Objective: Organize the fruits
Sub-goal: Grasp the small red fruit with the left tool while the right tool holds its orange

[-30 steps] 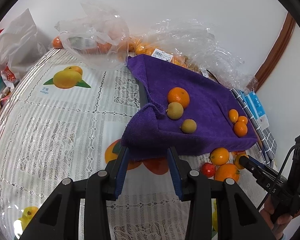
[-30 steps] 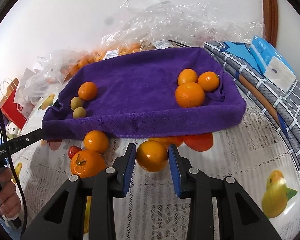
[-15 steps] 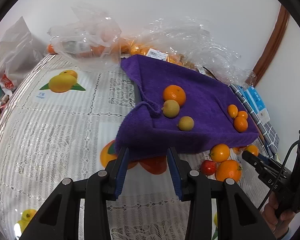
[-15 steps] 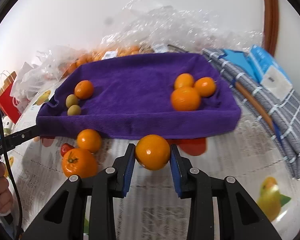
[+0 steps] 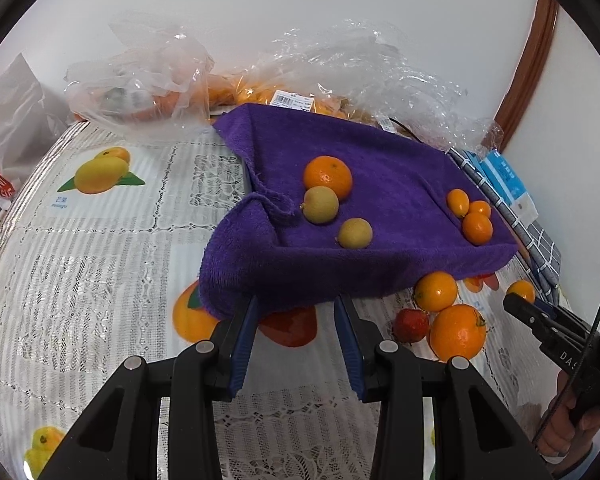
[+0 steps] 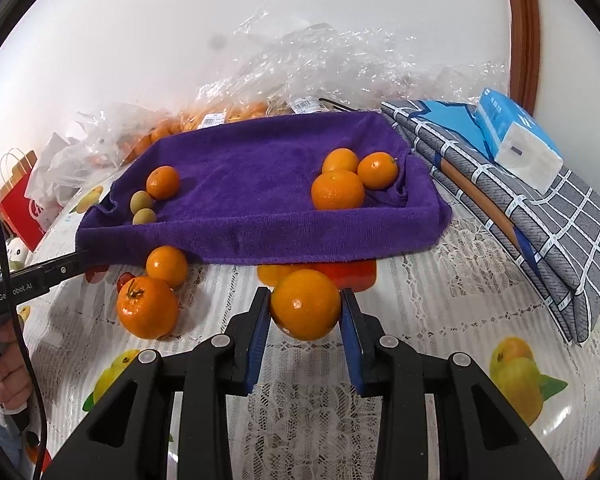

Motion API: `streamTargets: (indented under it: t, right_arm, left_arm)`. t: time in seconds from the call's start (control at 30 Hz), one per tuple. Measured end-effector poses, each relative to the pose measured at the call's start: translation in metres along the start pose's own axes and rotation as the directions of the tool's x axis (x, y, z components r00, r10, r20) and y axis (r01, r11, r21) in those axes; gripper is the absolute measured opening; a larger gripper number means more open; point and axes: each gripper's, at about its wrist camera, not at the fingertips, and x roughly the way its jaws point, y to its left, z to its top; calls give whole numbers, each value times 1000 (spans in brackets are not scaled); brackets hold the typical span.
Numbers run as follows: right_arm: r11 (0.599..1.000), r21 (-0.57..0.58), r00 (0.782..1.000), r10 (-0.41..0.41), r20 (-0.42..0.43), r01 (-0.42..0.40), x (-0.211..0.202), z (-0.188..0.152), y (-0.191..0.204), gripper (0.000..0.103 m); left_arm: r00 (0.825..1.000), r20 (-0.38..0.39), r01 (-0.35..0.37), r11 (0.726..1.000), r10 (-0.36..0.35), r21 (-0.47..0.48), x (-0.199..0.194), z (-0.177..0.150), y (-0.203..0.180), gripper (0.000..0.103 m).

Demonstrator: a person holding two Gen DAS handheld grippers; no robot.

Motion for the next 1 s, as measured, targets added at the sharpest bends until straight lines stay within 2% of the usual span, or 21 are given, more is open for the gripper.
streamTargets:
  t: [0.3,0.43,0.5,0.63,0.8,1.0]
  right_arm:
    - [1000,10,1000,8,-29,-8,7,0,0,34]
    - [1000,18,999,24,-33,-23,8,0,-2,34]
    - [999,24,999,35,-28,-34,7,0,-4,34]
    - [997,51,998,59,-25,-58,7,0,-9,34]
    - [995,68,997,75,-20,-74,6,-1,-12,34]
    - [994,67,996,88,-23,-86,7,-1,-13,34]
  left_arm:
    - [997,-34,67,998,-67,9,4,-4,-6,37]
    - [984,-81,163,987,-161,12,8,-8,-17,37]
    - [979,-94,187,982,-183,36,9,-11,-26,37]
    - [983,-92,164,982,-156,98,9,-14,-44,37]
    - [982,-91,171,981,-163,89,12,-12,-50,37]
    - [985,-99,149,983,-139,106,21,-7,-59,37]
